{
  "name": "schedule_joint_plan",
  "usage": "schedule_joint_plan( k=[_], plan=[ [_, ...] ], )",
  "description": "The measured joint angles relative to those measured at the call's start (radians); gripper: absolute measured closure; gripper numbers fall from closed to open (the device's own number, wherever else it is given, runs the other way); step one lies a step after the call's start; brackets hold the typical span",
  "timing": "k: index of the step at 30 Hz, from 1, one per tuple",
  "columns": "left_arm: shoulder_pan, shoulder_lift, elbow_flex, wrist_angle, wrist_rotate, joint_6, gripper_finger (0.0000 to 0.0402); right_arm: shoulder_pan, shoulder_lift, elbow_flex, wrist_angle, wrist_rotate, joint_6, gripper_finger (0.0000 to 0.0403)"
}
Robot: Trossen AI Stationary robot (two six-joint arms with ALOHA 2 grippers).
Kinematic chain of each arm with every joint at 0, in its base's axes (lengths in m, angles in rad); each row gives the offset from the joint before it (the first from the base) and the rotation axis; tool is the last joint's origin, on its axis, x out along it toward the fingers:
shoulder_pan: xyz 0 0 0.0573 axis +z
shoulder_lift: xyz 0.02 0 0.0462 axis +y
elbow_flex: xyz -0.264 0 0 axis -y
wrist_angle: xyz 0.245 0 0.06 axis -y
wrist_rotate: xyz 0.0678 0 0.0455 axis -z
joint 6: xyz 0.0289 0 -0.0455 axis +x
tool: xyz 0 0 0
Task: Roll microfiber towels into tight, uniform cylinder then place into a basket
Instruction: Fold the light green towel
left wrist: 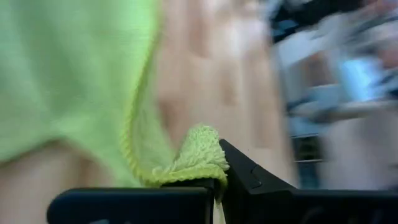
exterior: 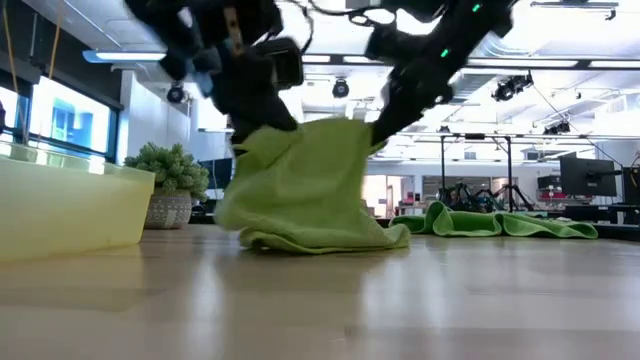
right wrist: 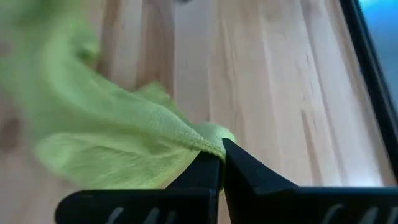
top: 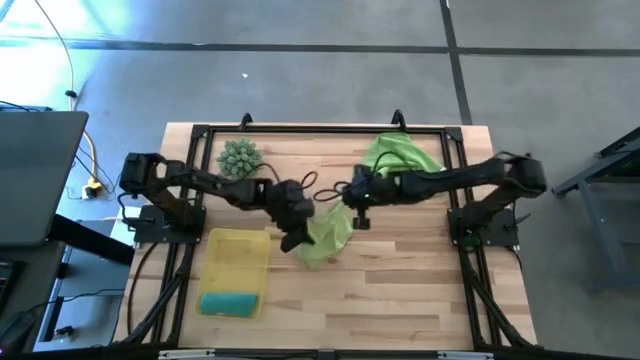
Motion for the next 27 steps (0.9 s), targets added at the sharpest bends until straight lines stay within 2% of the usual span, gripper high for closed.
schedule_joint_plan(
  k=[5,7,12,15,19,24,27],
  plan=[
    [-0.008,-0.003,0.269,-0.503,-0.374,0.269,0.0401,0.012,-0.108,0.0,-0.141,-0.006,0.143,0.0403],
    [-0.017,0.004,0.376,-0.638,-0.504,0.336,0.0401,0.018,-0.135,0.0,-0.179,-0.007,0.189,0.0403],
    [-0.039,0.005,0.571,-0.855,-0.689,0.434,0.0401,0.027,-0.191,0.004,-0.309,-0.029,0.257,0.0403],
    [-0.054,0.005,0.66,-0.946,-0.817,0.481,0.0401,0.031,-0.213,0.025,-0.368,-0.033,0.263,0.0403],
    [-0.082,0.005,0.704,-0.964,-1.05,0.606,0.0401,0.032,-0.242,0.081,-0.435,0.013,0.177,0.0403],
    [-0.103,0.007,0.713,-0.951,-1.301,0.635,0.0401,0.032,-0.262,0.174,-0.509,0.22,0.033,0.0403],
    [-0.106,0.021,0.713,-0.943,-1.488,0.662,0.0401,0.031,-0.262,0.206,-0.478,0.357,-0.095,0.0403]
  ],
)
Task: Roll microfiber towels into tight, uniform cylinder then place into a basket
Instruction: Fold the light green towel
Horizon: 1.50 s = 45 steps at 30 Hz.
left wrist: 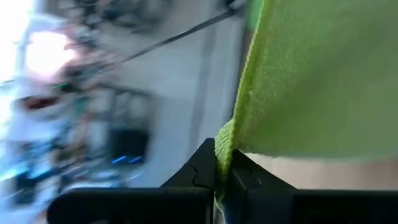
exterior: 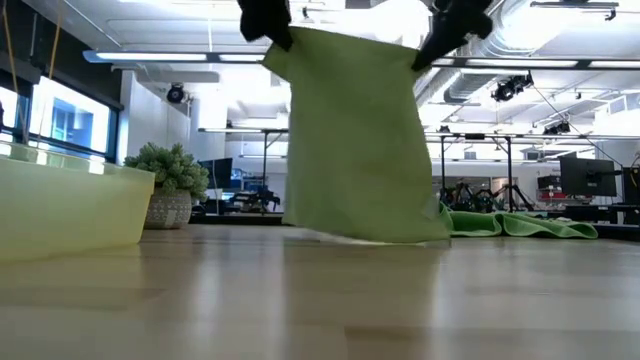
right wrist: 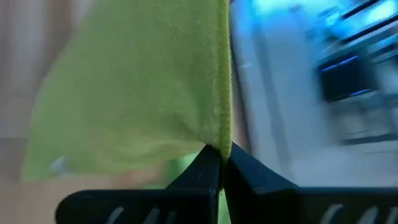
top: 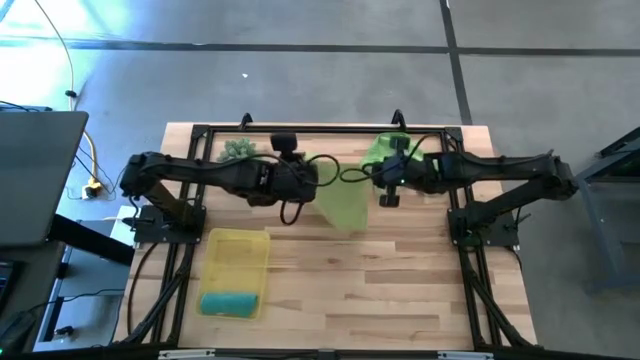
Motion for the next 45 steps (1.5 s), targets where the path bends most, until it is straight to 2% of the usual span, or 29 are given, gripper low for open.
schedule_joint_plan(
  k=[3,6,9,12,14,16,20,26,30,33,36,39,42,45],
  plan=[
    [0.001,0.009,0.0,0.011,-0.167,0.001,0.0401,0.0,0.001,0.013,0.05,0.078,-0.147,0.0403],
    [0.019,0.019,-0.001,0.04,-0.22,0.025,0.0401,0.0,0.001,0.031,0.046,0.157,-0.246,0.0403],
    [0.033,0.017,-0.001,0.088,-0.15,0.059,0.0401,0.0,0.001,0.053,0.01,0.216,-0.256,0.0403],
    [0.038,0.018,-0.001,0.122,-0.009,0.005,0.0401,-0.001,0.001,0.079,-0.086,0.161,-0.183,0.0403],
    [0.036,0.018,-0.001,0.137,0.047,-0.03,0.0401,-0.002,0.001,0.083,-0.131,0.105,-0.163,0.0403],
    [0.035,0.018,-0.001,0.138,0.046,-0.029,0.0401,-0.014,0.002,0.083,-0.143,0.092,-0.184,0.0403],
    [0.075,0.025,-0.001,0.145,-0.028,0.019,0.0401,-0.072,0.002,0.083,-0.092,0.084,-0.259,0.0403],
    [0.176,0.025,-0.001,0.157,-0.021,0.041,0.0401,-0.189,0.002,0.083,0.036,0.039,-0.387,0.0403],
    [0.216,0.025,-0.001,0.161,-0.05,-0.014,0.0401,-0.226,0.002,0.082,0.081,0.022,-0.373,0.0403],
    [0.209,0.025,-0.001,0.151,-0.043,-0.077,0.0401,-0.208,0.002,0.082,0.069,0.029,-0.309,0.0403],
    [0.166,0.025,-0.001,0.085,0.046,-0.183,0.0401,-0.156,0.002,0.082,0.014,-0.005,-0.192,0.0403],
    [0.105,0.03,-0.001,-0.029,0.224,-0.381,0.0401,-0.084,0.001,0.059,-0.007,-0.116,-0.031,0.0403],
    [0.032,0.057,-0.001,-0.141,0.415,-0.552,0.0401,-0.005,0.001,-0.024,0.003,-0.235,0.125,0.0403],
    [-0.048,0.107,-0.001,-0.202,0.508,-0.63,0.0401,0.087,0.002,-0.154,0.102,-0.313,0.246,0.0403]
  ],
)
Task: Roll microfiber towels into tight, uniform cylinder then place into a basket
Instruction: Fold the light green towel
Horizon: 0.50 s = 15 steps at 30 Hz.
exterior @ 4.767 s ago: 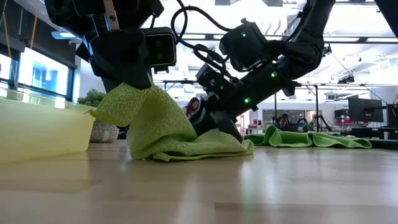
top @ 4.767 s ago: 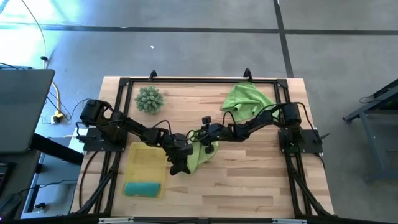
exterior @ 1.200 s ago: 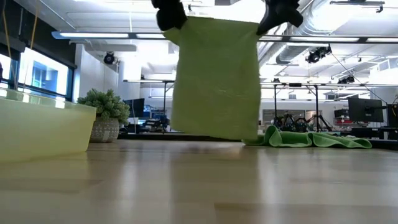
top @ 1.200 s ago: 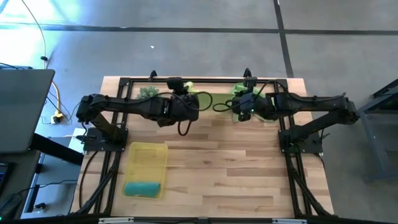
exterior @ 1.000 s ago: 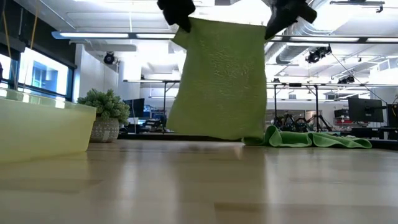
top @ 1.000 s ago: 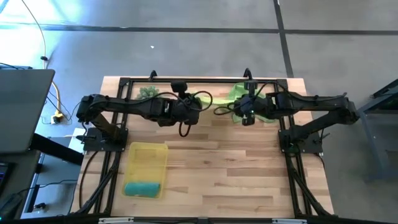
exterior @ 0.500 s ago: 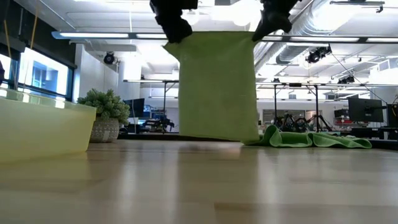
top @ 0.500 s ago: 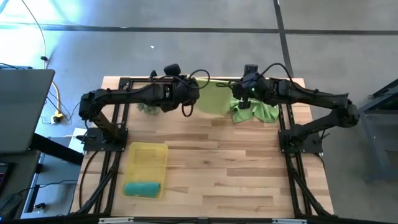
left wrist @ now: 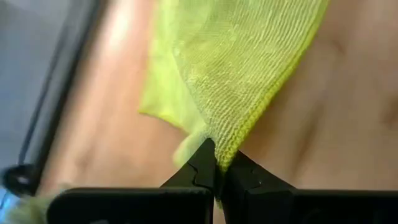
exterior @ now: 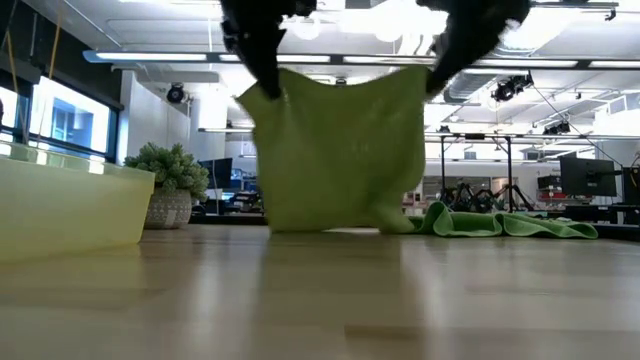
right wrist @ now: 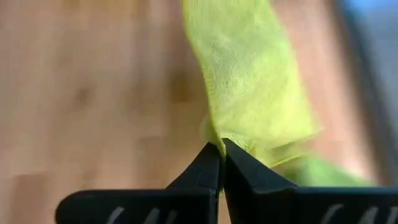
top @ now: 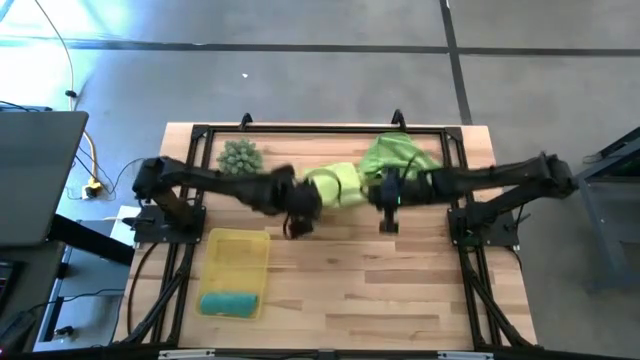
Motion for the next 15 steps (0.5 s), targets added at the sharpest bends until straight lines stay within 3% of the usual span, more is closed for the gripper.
schedule_joint_plan(
  k=[9,15],
  plan=[
    [-0.205,0.178,0.0,0.042,0.249,-0.035,0.0401,0.228,0.009,-0.267,0.389,-0.198,0.403,0.0403],
    [-0.272,0.22,0.0,0.091,0.398,-0.046,0.0401,0.284,0.085,-0.315,0.442,-0.398,0.509,0.0403]
  ],
)
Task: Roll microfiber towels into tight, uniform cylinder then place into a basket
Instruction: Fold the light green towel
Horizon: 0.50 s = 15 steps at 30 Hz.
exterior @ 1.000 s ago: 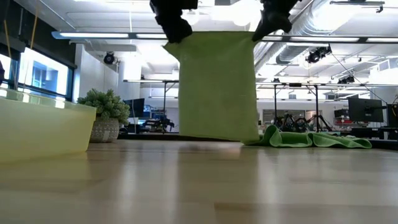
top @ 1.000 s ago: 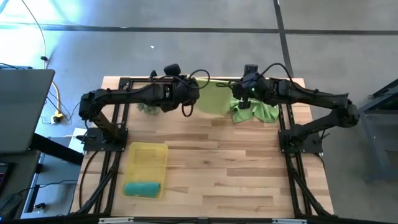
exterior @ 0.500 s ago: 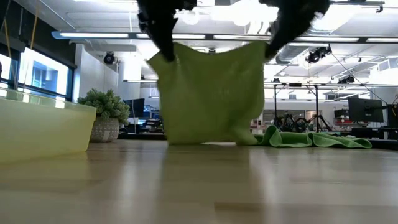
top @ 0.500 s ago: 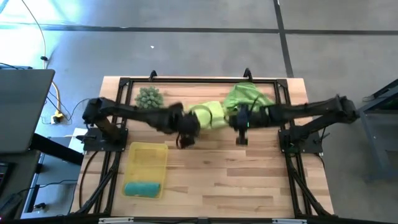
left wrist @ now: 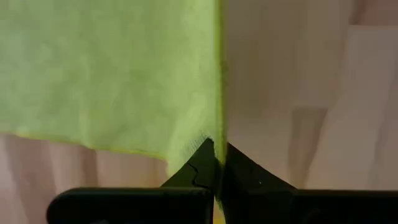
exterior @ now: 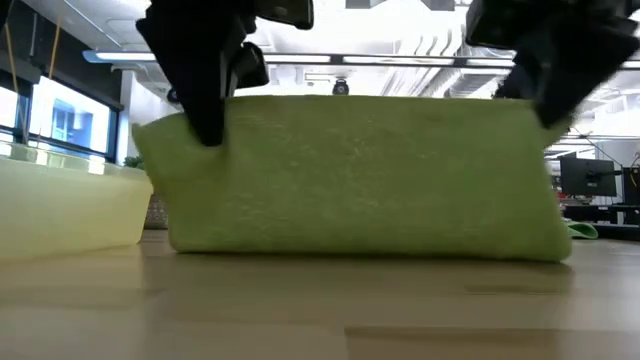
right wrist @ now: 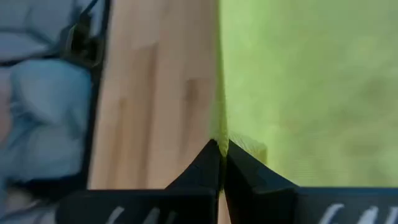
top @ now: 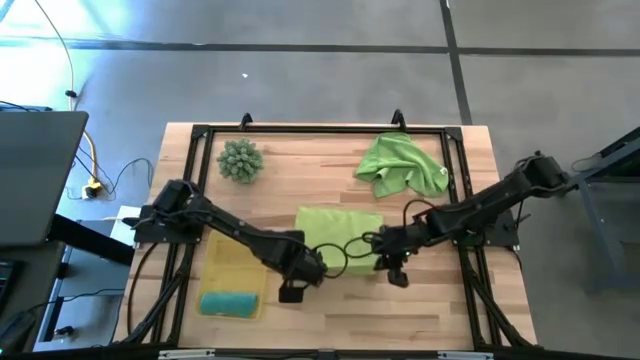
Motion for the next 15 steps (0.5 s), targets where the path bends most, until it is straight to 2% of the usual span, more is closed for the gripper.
schedule_joint_plan(
  k=[5,8,15],
  plan=[
    [0.001,0.0,0.0,0.014,-0.019,0.064,0.0401,0.005,0.06,0.004,0.006,-0.119,-0.05,0.0403],
    [0.019,0.0,0.0,0.019,-0.089,0.158,0.0401,0.0,0.07,0.004,-0.015,-0.102,-0.088,0.0403],
    [0.091,0.033,0.001,0.049,-0.233,0.313,0.0401,-0.043,0.071,0.004,-0.142,0.018,-0.114,0.0403]
  ],
)
